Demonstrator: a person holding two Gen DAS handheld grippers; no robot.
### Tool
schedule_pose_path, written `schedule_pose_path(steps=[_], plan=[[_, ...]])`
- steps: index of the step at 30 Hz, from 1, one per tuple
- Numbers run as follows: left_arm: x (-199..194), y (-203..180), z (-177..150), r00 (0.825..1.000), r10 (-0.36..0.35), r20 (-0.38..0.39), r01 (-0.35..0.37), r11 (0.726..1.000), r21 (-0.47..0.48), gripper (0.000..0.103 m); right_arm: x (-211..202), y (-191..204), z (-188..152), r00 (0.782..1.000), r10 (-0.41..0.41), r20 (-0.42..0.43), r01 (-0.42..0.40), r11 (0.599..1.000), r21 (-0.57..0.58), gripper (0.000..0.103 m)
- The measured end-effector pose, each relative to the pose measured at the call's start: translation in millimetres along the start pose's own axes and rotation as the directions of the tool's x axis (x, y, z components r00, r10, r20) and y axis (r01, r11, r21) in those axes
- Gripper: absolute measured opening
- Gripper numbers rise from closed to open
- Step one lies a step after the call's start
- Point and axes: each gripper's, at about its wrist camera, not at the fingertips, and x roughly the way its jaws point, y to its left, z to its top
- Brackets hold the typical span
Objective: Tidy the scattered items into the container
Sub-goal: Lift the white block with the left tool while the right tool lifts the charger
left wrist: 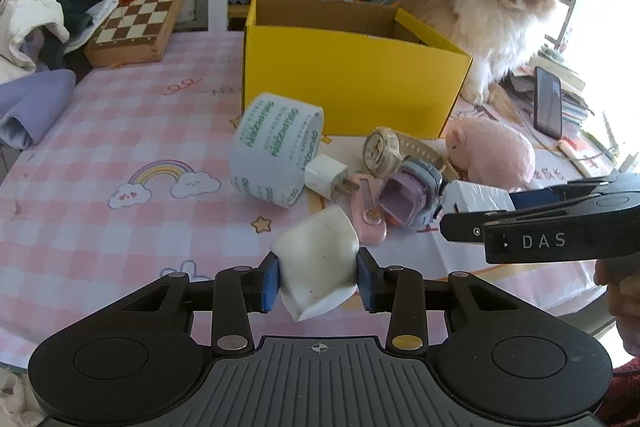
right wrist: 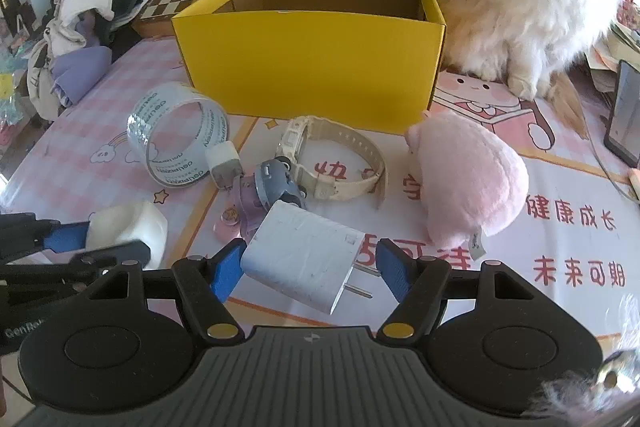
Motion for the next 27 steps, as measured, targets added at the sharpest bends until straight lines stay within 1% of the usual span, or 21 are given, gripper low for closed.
schedule_pose_path(steps=[7, 11, 16, 20, 24, 27], plan=[[-25, 0, 6, 0.996, -0.018, 0.083, 0.020, 0.999, -0.029, 0.036, -23, 3, 2, 0.997, -0.006, 0.083, 0.007, 1.000, -0.002, 0.069], [-36, -2, 11, 0.992, -0.015, 0.124, 0.018, 1.000, -0.019, 0.036, -34, 8, 3, 0.993, 0.003, 0.121, 0.001, 1.000, -0.031, 0.069], [-37, -7, 13, 0.991, -0.024, 0.132, 0.026, 1.000, -0.013, 0.036, -35, 11, 3, 0.992, 0.016, 0.125, -0.009, 0.998, -0.061, 0.069], [-36, -12, 19, 0.989, -0.035, 0.146, 0.038, 0.999, -0.012, 0.036, -40, 5, 10, 0.986, 0.020, 0.166, -0.010, 0.998, -0.057, 0.069], [-32, -16, 38, 0.985, -0.042, 0.165, 0.044, 0.999, -0.010, 0.036, -45, -5, 23, 0.976, 0.023, 0.217, -0.011, 0.998, -0.058, 0.069], [-30, -20, 57, 0.979, -0.043, 0.197, 0.043, 0.999, 0.002, 0.036, -48, -15, 38, 0.966, 0.022, 0.256, -0.007, 0.998, -0.060, 0.069]])
